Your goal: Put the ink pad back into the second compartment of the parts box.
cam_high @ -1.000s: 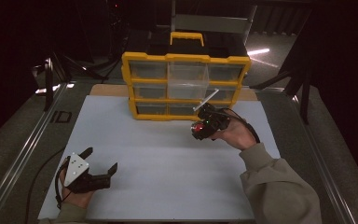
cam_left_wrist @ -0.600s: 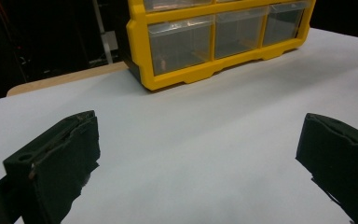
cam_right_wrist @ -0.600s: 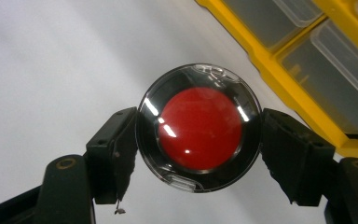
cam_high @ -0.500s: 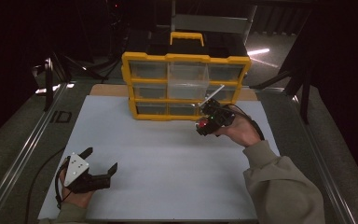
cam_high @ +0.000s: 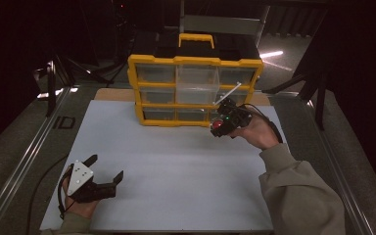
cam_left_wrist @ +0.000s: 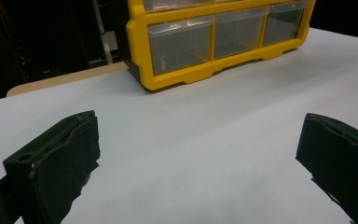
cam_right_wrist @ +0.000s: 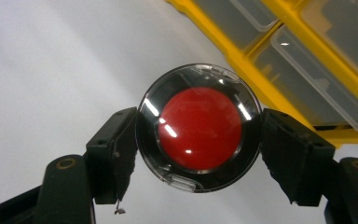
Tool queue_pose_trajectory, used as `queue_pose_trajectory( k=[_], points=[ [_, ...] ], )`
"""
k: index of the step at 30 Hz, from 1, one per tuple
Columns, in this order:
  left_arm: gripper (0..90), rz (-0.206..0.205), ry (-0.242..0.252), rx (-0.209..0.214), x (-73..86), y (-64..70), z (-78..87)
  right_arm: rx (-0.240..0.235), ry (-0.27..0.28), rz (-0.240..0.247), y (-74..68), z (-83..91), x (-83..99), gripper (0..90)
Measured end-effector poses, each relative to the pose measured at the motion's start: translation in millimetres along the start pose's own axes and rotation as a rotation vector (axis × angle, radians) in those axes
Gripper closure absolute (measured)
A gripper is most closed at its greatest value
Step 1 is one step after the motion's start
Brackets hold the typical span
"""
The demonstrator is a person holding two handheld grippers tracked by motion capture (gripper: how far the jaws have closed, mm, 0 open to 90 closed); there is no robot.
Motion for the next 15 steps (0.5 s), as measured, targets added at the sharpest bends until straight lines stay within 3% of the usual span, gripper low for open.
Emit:
queue_pose_trajectory(
  k=[15],
  points=[
    [0.0,0.000,-0.002,0.003,0.1,0.2,-0.2,0.026,0.003,0.004,9.7,12.8,-11.5,29.7]
  ],
)
Point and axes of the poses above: each handheld gripper's, and its own axes: z roughly backward along the jaws, x roughly out of its underside, y roughly to its right, the point moved 1 cm from there along -z, roughly forward along the jaws, and after that the axes turned 15 degrees about y, right-handed, at the moved point
